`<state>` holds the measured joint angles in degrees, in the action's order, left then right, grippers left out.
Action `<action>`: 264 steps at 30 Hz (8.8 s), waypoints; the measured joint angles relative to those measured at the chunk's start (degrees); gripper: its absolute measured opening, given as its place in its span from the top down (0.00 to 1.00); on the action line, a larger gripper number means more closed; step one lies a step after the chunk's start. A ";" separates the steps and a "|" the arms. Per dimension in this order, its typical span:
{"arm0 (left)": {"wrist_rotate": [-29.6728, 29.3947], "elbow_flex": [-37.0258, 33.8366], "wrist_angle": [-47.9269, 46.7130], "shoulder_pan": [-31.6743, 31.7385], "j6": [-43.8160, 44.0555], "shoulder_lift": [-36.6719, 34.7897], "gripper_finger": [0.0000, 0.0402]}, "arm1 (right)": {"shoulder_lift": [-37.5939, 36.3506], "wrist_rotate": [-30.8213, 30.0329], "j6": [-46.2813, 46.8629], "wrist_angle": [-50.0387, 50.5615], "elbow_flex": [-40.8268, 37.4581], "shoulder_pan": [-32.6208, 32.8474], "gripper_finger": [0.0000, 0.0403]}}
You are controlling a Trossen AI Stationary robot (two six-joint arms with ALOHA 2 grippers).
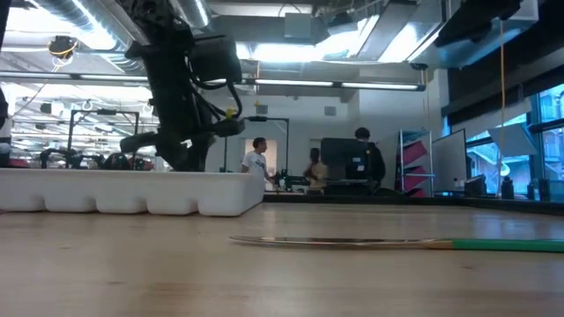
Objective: Sort silverware
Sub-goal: Put the green knife into the white silverware tray
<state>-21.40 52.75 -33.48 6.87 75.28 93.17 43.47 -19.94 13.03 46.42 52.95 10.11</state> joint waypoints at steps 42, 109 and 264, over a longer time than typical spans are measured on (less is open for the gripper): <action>3.68 0.07 35.54 -24.17 -31.13 -7.35 0.81 | 48.94 18.76 22.68 -19.94 0.00 23.63 0.68; 8.29 0.04 53.57 -31.23 -44.79 15.34 0.64 | 59.02 9.07 26.99 -36.62 -0.23 17.52 0.99; 22.89 19.19 14.32 -21.42 -49.24 22.38 0.99 | 49.90 10.53 -1.12 -62.89 -18.69 8.96 0.57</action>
<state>1.50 71.94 -19.16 -14.55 26.04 115.55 93.38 -9.42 11.91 -16.47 34.26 19.07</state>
